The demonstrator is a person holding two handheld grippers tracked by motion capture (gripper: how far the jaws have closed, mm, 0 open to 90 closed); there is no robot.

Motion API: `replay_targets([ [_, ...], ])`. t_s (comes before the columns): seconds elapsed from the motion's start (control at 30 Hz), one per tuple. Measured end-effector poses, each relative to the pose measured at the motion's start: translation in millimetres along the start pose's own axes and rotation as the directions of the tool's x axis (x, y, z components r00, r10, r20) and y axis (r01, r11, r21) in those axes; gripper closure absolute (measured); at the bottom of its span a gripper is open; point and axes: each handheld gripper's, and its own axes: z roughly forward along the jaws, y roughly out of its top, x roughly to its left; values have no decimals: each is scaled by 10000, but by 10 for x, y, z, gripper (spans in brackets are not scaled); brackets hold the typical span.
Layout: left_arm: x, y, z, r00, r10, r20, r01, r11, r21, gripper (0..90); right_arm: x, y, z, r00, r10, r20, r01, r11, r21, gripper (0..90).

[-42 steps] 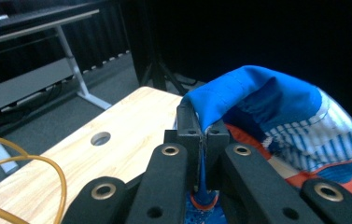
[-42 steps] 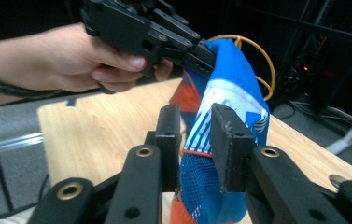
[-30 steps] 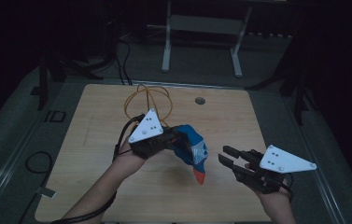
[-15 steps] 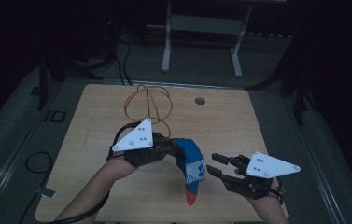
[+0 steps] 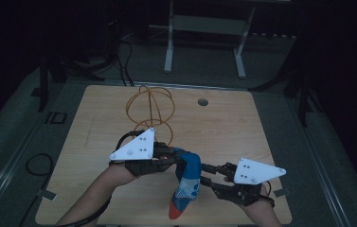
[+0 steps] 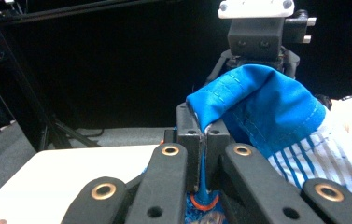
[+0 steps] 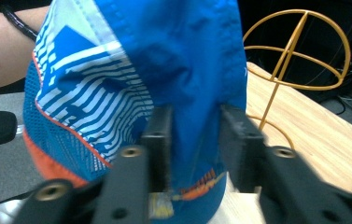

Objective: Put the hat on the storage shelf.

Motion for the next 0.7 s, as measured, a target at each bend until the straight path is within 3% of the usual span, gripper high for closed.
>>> replay_targets([
  [0.1,17,-8,-24,9999,-76,-80,75,9999,-95,898,-8,1,-15,9999,146,39,-145,9995,-295,896],
  [0.3,27,-37,-43,9997,-213,-142,212,9998,-68,897,30,37,-22,9975,-193,675,205,9996,-173,900],
  [0.4,33,-59,-55,9993,-263,-256,261,9996,-110,897,26,38,-24,9971,-161,742,172,9997,-147,900],
  [0.43,37,-63,-59,9993,-291,-223,289,9995,-90,897,22,32,-35,9948,-150,1006,172,9996,-209,900],
  [0.63,36,-83,-83,9992,-332,-217,332,9994,-13,890,5,23,-75,9933,-59,1157,95,9995,-311,900],
  [0.7,51,-100,-101,9985,-506,-227,505,9987,-46,835,-17,32,-91,9946,99,1038,-60,9993,-381,900],
])
